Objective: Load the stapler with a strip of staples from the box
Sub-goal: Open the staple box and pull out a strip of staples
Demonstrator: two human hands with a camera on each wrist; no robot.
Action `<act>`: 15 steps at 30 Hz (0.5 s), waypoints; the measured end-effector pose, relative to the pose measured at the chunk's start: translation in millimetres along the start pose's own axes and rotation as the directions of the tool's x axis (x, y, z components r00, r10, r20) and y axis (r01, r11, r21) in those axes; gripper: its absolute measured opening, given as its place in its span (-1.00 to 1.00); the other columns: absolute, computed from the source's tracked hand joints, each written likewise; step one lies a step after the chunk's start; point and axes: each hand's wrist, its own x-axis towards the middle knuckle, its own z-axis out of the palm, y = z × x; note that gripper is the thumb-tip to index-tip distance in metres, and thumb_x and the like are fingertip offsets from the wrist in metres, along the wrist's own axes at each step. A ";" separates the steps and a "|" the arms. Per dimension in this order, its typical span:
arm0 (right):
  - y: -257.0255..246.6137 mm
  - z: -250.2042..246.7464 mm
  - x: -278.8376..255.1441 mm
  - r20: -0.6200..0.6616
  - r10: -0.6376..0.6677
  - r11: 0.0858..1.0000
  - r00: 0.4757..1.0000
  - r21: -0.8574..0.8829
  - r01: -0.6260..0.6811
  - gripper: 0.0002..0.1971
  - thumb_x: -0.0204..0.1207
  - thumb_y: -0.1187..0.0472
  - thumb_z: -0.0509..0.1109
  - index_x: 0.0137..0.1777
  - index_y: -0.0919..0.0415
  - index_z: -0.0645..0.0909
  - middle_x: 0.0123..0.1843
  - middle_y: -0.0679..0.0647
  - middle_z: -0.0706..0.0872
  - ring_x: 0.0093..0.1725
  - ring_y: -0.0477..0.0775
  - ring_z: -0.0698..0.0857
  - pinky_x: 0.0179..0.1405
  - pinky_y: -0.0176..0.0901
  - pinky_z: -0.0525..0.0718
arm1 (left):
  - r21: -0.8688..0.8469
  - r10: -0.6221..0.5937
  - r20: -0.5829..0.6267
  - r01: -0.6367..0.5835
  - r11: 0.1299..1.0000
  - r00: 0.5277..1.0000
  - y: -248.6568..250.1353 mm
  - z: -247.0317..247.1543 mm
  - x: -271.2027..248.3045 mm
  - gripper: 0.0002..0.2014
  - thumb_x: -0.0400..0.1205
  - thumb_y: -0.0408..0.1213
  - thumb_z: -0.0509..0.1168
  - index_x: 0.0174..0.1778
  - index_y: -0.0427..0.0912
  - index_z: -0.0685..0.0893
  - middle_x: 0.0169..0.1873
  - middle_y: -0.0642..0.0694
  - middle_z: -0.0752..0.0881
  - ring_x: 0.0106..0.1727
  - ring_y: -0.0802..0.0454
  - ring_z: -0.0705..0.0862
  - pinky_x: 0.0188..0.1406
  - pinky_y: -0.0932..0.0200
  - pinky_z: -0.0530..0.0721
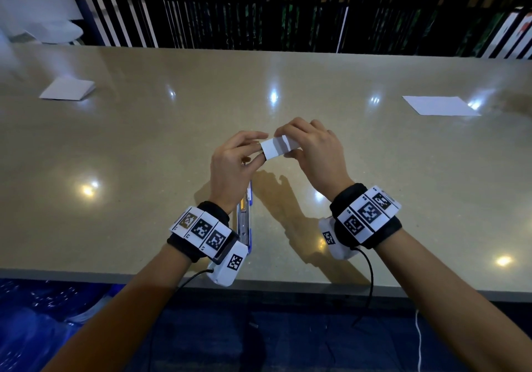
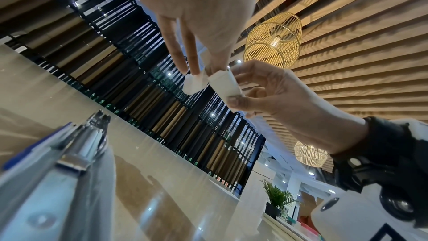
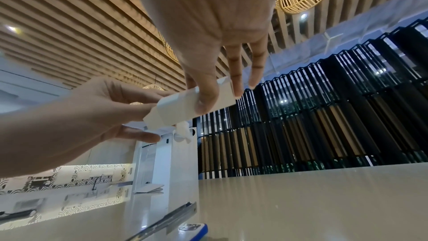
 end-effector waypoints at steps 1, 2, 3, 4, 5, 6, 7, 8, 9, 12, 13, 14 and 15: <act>0.2 -0.3 -0.1 0.010 0.008 1.000 1.000 0.003 -0.008 -0.65 0.24 0.29 0.62 0.03 0.05 0.70 -0.01 -0.04 0.76 -0.19 0.15 0.65 -0.35 -0.16 0.41 | 0.001 0.009 -0.011 -0.009 1.000 1.000 -0.1 -0.2 -0.6 -0.82 0.52 -0.39 0.45 0.01 -0.31 0.85 0.06 -0.13 0.81 -0.03 0.24 0.71 -0.26 0.11 0.80; 1.0 -1.1 0.4 0.014 0.018 1.000 1.000 0.005 -0.018 -0.65 0.25 0.28 0.61 0.04 0.04 0.70 -0.01 -0.05 0.76 -0.18 0.15 0.65 -0.34 -0.16 0.40 | -0.006 0.016 -0.027 -0.017 1.000 0.999 -0.5 -0.2 -1.1 -0.82 0.51 -0.39 0.46 0.01 -0.32 0.85 0.04 -0.14 0.82 -0.04 0.26 0.70 -0.28 0.14 0.80; 2.0 -2.3 2.0 0.018 0.021 1.000 1.000 0.006 -0.021 -0.66 0.26 0.27 0.60 0.04 0.03 0.70 0.00 -0.06 0.76 -0.17 0.15 0.65 -0.32 -0.15 0.39 | -0.024 0.015 -0.050 -0.016 1.000 0.999 -0.7 -0.2 -1.4 -0.83 0.51 -0.39 0.46 -0.01 -0.32 0.85 0.03 -0.14 0.82 -0.06 0.22 0.72 -0.31 0.13 0.80; 2.6 -3.4 3.5 0.022 0.022 1.000 1.000 0.007 -0.022 -0.67 0.28 0.26 0.59 0.05 0.03 0.70 0.02 -0.07 0.76 -0.16 0.15 0.66 -0.31 -0.13 0.39 | -0.048 0.007 -0.068 -0.011 0.999 0.998 -0.8 -0.7 -1.7 -0.84 0.51 -0.40 0.47 -0.02 -0.33 0.86 0.03 -0.14 0.82 -0.09 0.15 0.75 -0.34 0.11 0.80; 3.2 -4.5 4.2 0.026 0.026 1.000 0.999 0.009 -0.026 -0.67 0.29 0.26 0.58 0.06 0.03 0.71 0.03 -0.07 0.76 -0.14 0.15 0.66 -0.29 -0.11 0.40 | -0.066 0.001 -0.076 -0.006 0.998 0.997 -0.8 -0.8 -1.7 -0.84 0.51 -0.40 0.47 -0.03 -0.33 0.86 0.03 -0.13 0.82 -0.10 0.09 0.77 -0.36 0.10 0.80; 3.6 -5.3 5.2 0.030 0.026 1.000 0.999 0.013 -0.027 -0.68 0.30 0.25 0.57 0.06 0.03 0.71 0.04 -0.07 0.76 -0.13 0.15 0.66 -0.28 -0.09 0.41 | -0.076 -0.006 -0.081 -0.001 0.997 0.997 -1.1 -0.5 -1.1 -0.84 0.51 -0.40 0.47 -0.03 -0.34 0.86 0.04 -0.13 0.81 -0.10 0.08 0.78 -0.37 0.09 0.80; 3.7 -5.6 5.8 0.035 0.025 1.000 0.999 0.017 -0.026 -0.68 0.30 0.24 0.57 0.07 0.03 0.70 0.05 -0.07 0.76 -0.12 0.15 0.66 -0.28 -0.08 0.42 | -0.089 -0.021 -0.082 0.013 0.996 0.996 -1.4 0.0 -0.6 -0.83 0.50 -0.41 0.48 -0.02 -0.34 0.85 0.05 -0.14 0.80 -0.08 0.13 0.77 -0.36 0.10 0.80; 3.4 -5.7 5.2 0.043 0.032 0.999 0.999 0.025 -0.033 -0.67 0.31 0.24 0.57 0.08 0.02 0.70 0.06 -0.07 0.76 -0.12 0.15 0.66 -0.27 -0.07 0.43 | -0.117 -0.044 -0.077 0.035 0.993 0.996 -1.0 0.4 -0.5 -0.83 0.50 -0.43 0.48 -0.02 -0.35 0.85 0.07 -0.15 0.79 -0.06 0.22 0.75 -0.33 0.10 0.81; 2.9 -5.3 4.1 0.053 0.042 0.998 0.998 0.037 -0.044 -0.67 0.31 0.23 0.57 0.09 0.02 0.69 0.07 -0.06 0.76 -0.11 0.16 0.66 -0.27 -0.06 0.44 | -0.148 -0.072 -0.073 0.060 0.987 0.995 -0.8 0.7 -0.3 -0.83 0.49 -0.46 0.47 -0.02 -0.35 0.85 0.08 -0.16 0.78 -0.04 0.34 0.72 -0.30 0.09 0.82; 2.2 -3.0 -1.0 0.109 0.056 0.994 0.992 0.092 -0.066 -0.65 0.34 0.22 0.55 0.14 0.04 0.67 0.11 -0.04 0.74 -0.06 0.17 0.68 -0.23 -0.06 0.49 | -0.215 -0.145 -0.076 0.126 0.968 0.986 -0.7 1.3 -1.3 -0.87 0.47 -0.49 0.47 -0.09 -0.33 0.85 0.07 -0.09 0.75 -0.08 0.41 0.70 -0.25 -0.03 0.81; 2.4 -2.5 -2.7 0.119 0.062 0.990 0.991 0.115 -0.076 -0.65 0.35 0.22 0.55 0.15 0.04 0.66 0.11 -0.03 0.74 -0.05 0.17 0.68 -0.23 -0.07 0.50 | -0.222 -0.155 -0.073 0.135 0.966 0.985 -0.4 1.2 -1.7 -0.87 0.47 -0.48 0.47 -0.10 -0.31 0.85 0.05 -0.04 0.73 -0.09 0.38 0.70 -0.24 -0.07 0.80; 3.1 -2.1 -3.8 0.121 0.069 0.987 0.990 0.139 -0.085 -0.65 0.36 0.23 0.54 0.15 0.05 0.66 0.10 -0.03 0.73 -0.05 0.16 0.68 -0.24 -0.10 0.50 | -0.222 -0.152 -0.070 0.133 0.966 0.986 0.5 0.8 -2.0 -0.87 0.48 -0.47 0.47 -0.09 -0.30 0.85 0.04 -0.02 0.71 -0.10 0.35 0.69 -0.23 -0.09 0.79; 3.6 -1.7 -5.2 0.121 0.078 0.982 0.990 0.160 -0.097 -0.66 0.36 0.24 0.54 0.14 0.06 0.66 0.09 -0.03 0.73 -0.06 0.16 0.68 -0.27 -0.13 0.48 | -0.217 -0.139 -0.067 0.121 0.969 0.988 1.9 0.3 -2.4 -0.86 0.48 -0.45 0.47 -0.07 -0.30 0.85 0.05 -0.01 0.70 -0.10 0.30 0.70 -0.20 -0.08 0.79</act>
